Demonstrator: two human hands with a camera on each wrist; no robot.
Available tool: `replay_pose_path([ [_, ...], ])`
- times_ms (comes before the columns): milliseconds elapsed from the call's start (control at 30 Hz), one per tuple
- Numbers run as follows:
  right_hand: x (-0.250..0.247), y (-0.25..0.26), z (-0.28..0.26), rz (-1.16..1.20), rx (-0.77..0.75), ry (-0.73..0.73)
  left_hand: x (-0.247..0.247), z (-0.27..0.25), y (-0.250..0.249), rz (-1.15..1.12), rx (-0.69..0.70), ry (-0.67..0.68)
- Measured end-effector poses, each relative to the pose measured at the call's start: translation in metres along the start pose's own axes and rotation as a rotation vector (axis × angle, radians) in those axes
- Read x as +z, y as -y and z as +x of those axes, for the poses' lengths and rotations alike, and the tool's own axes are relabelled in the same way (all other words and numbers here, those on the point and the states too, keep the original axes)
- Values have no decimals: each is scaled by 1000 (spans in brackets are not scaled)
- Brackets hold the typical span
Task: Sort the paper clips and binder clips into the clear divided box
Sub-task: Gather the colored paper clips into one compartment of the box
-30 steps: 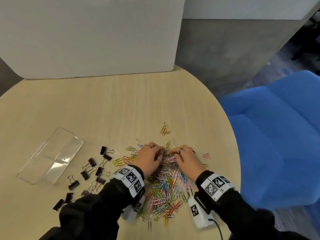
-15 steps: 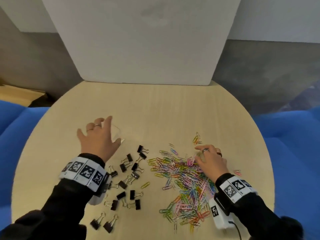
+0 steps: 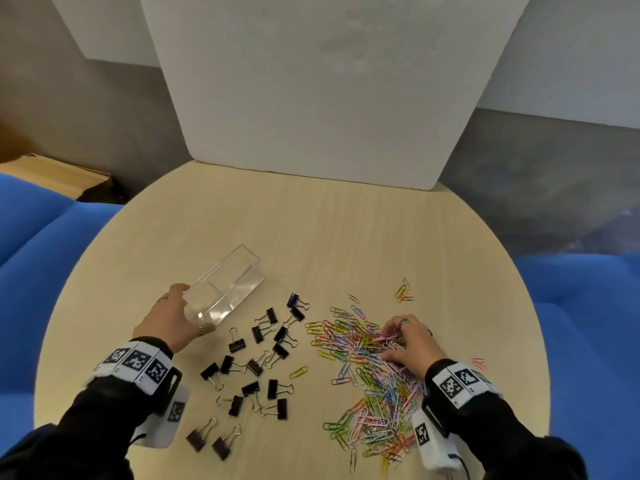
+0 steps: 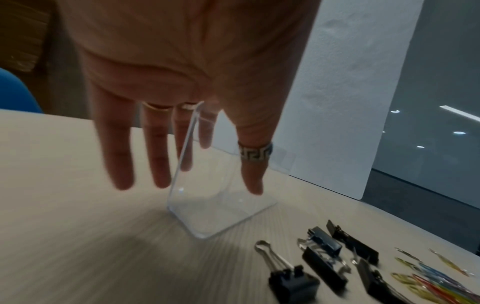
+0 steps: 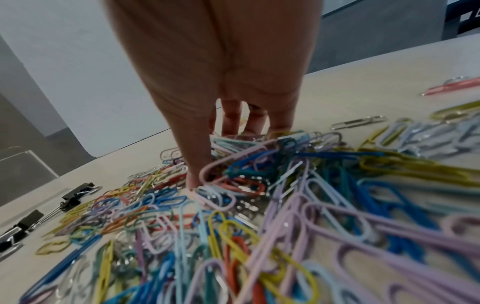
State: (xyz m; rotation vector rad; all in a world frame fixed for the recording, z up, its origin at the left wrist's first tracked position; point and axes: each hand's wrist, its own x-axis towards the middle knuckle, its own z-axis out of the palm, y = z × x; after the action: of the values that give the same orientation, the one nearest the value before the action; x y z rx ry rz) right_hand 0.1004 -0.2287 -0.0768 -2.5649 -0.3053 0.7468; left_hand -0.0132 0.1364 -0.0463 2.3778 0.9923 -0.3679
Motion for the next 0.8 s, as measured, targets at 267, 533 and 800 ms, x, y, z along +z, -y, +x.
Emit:
replay_pose_path([
  [267,-1,-4,1,65,17,-108,2,-4,2,-160,104,-153],
  [533,-25,4,-2,546,15,-257,-25,-34,-46,-92,200,-295],
  [800,-67,42,-12,1054,-118,-256,-46,-62,-107,24,404,81],
])
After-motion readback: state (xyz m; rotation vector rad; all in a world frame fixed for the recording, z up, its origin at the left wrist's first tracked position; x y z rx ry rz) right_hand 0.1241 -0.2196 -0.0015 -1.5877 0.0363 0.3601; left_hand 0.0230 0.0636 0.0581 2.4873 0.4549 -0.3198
